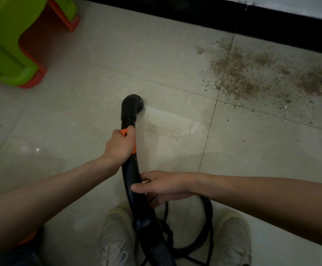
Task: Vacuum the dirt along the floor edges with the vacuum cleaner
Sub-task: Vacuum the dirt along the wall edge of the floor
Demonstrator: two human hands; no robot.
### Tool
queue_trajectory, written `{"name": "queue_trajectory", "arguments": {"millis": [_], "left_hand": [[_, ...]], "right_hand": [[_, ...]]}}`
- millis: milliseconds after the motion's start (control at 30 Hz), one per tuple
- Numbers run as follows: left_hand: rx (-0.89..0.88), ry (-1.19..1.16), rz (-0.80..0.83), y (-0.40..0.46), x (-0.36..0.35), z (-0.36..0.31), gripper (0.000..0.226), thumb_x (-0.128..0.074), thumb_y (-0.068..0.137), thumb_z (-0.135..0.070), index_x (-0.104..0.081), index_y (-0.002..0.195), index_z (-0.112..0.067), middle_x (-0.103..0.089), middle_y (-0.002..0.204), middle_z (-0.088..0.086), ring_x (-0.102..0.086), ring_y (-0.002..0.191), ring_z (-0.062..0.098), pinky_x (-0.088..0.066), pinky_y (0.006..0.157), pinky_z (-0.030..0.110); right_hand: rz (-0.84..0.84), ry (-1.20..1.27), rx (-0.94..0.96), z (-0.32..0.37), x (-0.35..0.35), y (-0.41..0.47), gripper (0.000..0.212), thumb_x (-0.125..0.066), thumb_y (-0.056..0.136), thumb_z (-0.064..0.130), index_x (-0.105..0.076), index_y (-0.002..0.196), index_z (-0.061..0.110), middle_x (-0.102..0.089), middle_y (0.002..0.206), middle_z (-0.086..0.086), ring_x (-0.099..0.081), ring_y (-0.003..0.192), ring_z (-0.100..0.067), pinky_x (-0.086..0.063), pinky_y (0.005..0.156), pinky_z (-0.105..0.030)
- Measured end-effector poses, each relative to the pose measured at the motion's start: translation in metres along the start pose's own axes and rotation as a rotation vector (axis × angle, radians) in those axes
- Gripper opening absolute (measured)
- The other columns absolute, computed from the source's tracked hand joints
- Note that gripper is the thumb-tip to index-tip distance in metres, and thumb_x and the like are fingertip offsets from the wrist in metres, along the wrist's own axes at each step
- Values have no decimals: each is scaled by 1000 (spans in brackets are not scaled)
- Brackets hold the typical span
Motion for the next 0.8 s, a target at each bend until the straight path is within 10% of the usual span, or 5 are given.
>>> {"name": "queue_trajectory", "arguments": {"millis": [533, 800], "left_hand": [[-88, 13, 258, -33, -45, 6, 36, -36, 96, -49, -46, 103, -15, -52, 84, 0, -52, 72, 12, -36, 57, 26], [-126, -69, 247, -17, -56, -32, 34, -37, 97, -48, -49, 92, -16, -50, 80, -2, -49, 68, 10, -33, 55, 25]], "right_hand": [[138, -13, -137, -36, 16, -19, 11, -48, 102, 11, -55, 107, 17, -63, 108, -4, -61, 99, -19, -43, 106, -40], [7, -2, -29, -20, 40, -33, 23, -48, 102, 15, -53, 122, 6, -57, 134, -22, -57, 120, -31, -42, 109, -44]]}}
Point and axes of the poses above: each hand's wrist, its own y-axis towards the middle knuckle, its own x-axis out of the back of the hand, z = x × y, the point moved 4 cm from there along y, towards the middle knuckle
